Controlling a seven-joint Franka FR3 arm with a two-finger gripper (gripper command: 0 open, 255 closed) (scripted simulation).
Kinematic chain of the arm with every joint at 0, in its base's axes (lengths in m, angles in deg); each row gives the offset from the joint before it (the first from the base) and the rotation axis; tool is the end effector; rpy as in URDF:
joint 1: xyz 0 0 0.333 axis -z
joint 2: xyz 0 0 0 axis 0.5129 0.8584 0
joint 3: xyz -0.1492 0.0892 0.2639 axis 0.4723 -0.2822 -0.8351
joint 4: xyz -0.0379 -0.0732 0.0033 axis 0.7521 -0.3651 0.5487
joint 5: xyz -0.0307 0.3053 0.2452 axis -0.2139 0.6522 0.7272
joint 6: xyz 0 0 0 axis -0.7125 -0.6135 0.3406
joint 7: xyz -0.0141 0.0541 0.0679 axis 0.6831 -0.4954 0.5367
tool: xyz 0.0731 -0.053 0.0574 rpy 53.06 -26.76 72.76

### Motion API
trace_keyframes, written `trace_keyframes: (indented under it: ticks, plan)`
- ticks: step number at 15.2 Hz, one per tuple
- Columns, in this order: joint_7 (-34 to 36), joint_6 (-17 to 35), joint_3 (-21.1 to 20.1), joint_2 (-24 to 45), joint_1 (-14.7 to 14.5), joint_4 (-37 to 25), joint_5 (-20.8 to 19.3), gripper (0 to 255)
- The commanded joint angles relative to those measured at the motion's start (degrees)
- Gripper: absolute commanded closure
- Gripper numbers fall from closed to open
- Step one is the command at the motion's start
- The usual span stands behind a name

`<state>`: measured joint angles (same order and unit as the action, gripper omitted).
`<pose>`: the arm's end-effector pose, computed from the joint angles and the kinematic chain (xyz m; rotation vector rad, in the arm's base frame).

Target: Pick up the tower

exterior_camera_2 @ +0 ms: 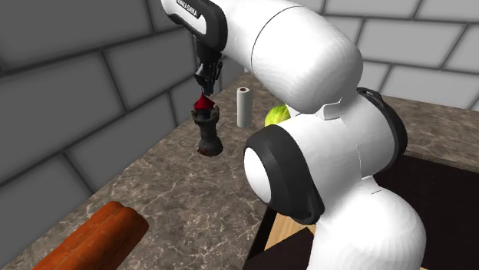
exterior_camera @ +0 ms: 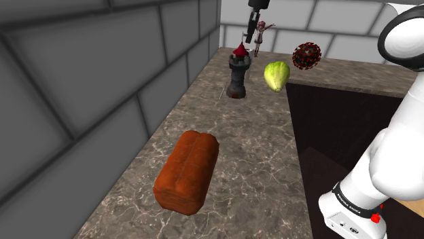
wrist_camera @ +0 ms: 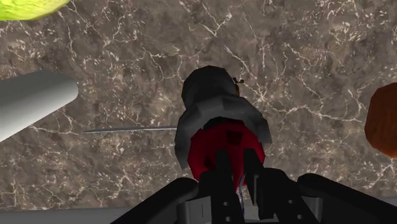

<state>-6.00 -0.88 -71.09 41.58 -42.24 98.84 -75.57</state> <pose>0.5858 -0.0057 0.6835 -2.9179 -0.9981 -0.1664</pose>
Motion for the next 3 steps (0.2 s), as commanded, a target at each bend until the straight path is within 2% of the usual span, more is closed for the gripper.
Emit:
trace_keyframes:
  ticks: [1, 3]
  plan:
    - [0.1, -2.1, 0.1, 1.1, 0.2, -3.2, 0.4, 255]
    - [0.1, -2.2, 0.1, 1.2, 0.3, -3.5, 0.4, 255]
